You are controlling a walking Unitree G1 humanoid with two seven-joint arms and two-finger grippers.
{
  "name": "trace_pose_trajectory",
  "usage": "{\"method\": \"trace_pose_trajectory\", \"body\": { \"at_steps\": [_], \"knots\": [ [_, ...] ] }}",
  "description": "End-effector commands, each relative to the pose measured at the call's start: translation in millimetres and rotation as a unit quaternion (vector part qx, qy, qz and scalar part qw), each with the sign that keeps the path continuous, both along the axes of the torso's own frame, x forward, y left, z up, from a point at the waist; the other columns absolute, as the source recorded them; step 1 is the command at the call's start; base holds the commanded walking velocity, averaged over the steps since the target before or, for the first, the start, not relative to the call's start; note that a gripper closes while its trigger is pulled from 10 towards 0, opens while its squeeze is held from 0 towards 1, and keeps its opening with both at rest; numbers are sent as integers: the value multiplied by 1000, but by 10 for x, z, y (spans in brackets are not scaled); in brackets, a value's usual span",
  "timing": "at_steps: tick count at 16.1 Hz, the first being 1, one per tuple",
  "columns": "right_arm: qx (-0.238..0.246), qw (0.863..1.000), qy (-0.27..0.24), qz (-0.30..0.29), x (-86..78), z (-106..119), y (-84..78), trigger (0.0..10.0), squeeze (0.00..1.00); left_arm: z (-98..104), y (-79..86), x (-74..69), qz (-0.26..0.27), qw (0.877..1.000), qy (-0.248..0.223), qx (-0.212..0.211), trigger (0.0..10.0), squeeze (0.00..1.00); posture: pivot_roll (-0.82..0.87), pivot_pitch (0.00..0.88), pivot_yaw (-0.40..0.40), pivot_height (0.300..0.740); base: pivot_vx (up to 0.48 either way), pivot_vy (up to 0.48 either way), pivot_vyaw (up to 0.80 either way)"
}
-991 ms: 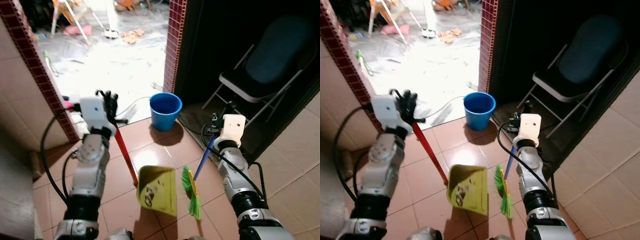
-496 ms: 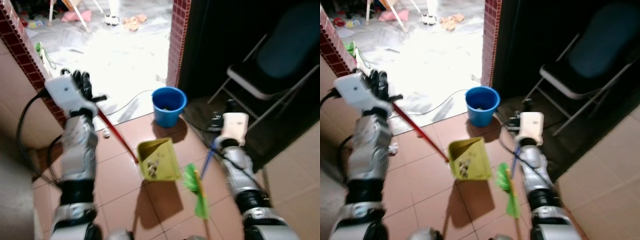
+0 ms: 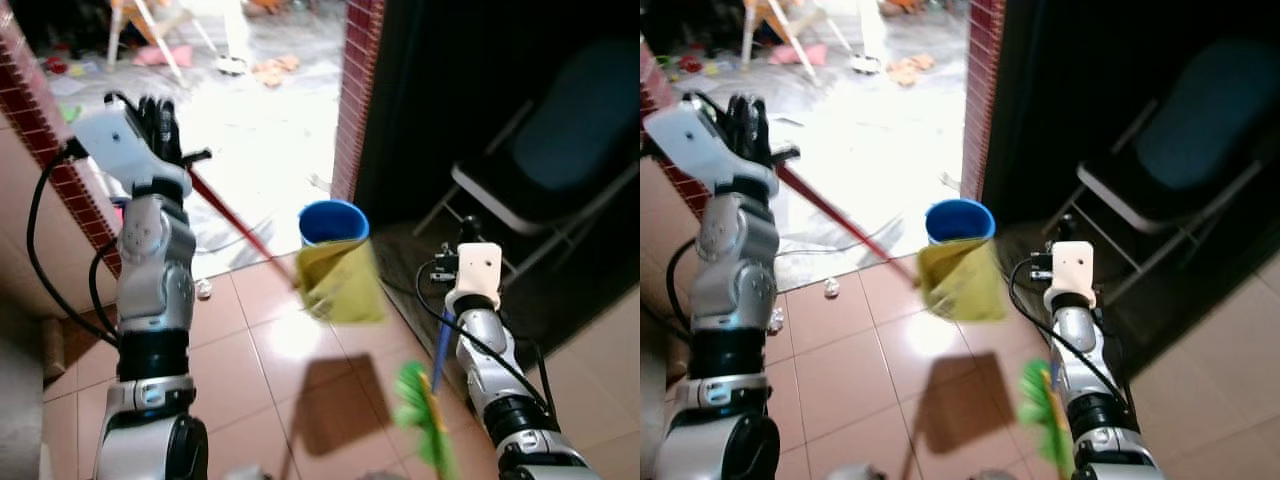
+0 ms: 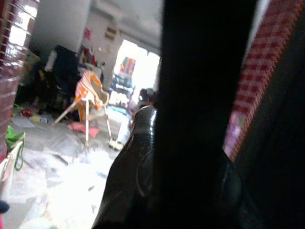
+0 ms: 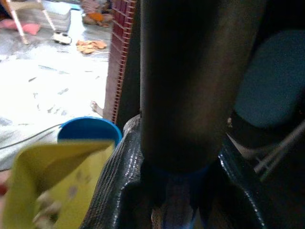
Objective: Sweep floor
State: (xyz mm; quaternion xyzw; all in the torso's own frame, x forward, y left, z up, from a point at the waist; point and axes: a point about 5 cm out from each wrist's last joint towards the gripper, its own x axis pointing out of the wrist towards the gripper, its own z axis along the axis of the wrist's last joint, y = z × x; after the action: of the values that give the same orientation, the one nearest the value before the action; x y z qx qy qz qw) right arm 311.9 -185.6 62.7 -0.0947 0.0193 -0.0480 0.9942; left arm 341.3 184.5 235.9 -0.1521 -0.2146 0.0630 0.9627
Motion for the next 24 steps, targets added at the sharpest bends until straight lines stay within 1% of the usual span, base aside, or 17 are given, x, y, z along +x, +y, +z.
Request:
{"method": "trace_pose_trajectory", "body": {
  "at_steps": [1, 2, 3, 6, 7, 9, 10, 12, 15, 18, 21, 24],
  "knots": [
    [-3, 1000, -9, 9, 42, 54, 47, 10000, 0, 285, 79, -48, 20, 998, -58, -2, 10000, 0, 23, 0, -28, 740, 480, 0, -431],
    [-2, 1000, -7, 10, 38, 45, 47, 10000, 0, 390, 102, -43, 25, 997, -72, -4, 10000, 0, 21, 0, -26, 740, 480, 0, -419],
    [-1, 1000, -5, 11, 34, 36, 53, 10000, 0, 445, 121, -38, 28, 996, -79, -2, 10000, 0, 21, 0, -25, 740, 480, 0, 0],
    [5, 1000, -2, 18, 27, 21, 77, 10000, 0, 501, 179, -14, 42, 995, -86, 8, 10000, 0, 23, 0, -25, 740, 480, 0, 0],
    [11, 1000, -2, 23, 26, 16, 103, 10000, 0, 516, 207, 3, 51, 995, -87, 17, 10000, 0, 24, 0, -24, 740, 472, 0, 0],
    [16, 999, 0, 29, 27, 11, 132, 10000, 0, 487, 201, 30, 57, 995, -78, 31, 10000, 0, 24, 0, -24, 740, 471, 0, 0],
    [18, 999, 0, 35, 21, 5, 155, 10000, 0, 468, 169, 34, 58, 995, -77, 40, 10000, 0, 24, 0, -24, 740, 450, 0, 0],
    [19, 999, 1, 37, 19, 1, 159, 10000, 0, 475, 163, 41, 58, 995, -77, 39, 10000, 0, 24, 0, -24, 740, 435, 0, 0],
    [20, 999, 3, 40, 17, -6, 168, 10000, 0, 480, 170, 55, 62, 994, -75, 45, 10000, 0, 24, 0, -23, 740, 402, 260, 0],
    [21, 999, 5, 40, 16, -17, 178, 10000, 0, 444, 136, 73, 61, 995, -69, 47, 10000, 0, 23, 0, -19, 740, 401, 265, 0],
    [23, 999, 6, 41, 13, -23, 189, 10000, 0, 450, 120, 94, 59, 995, -70, 49, 10000, 0, 19, 0, -16, 740, 397, 267, 0],
    [25, 999, 6, 42, 13, -21, 183, 10000, 0, 436, 106, 107, 67, 994, -70, 57, 10000, 0, 20, 0, -17, 740, 372, 182, 0]
  ]
}}
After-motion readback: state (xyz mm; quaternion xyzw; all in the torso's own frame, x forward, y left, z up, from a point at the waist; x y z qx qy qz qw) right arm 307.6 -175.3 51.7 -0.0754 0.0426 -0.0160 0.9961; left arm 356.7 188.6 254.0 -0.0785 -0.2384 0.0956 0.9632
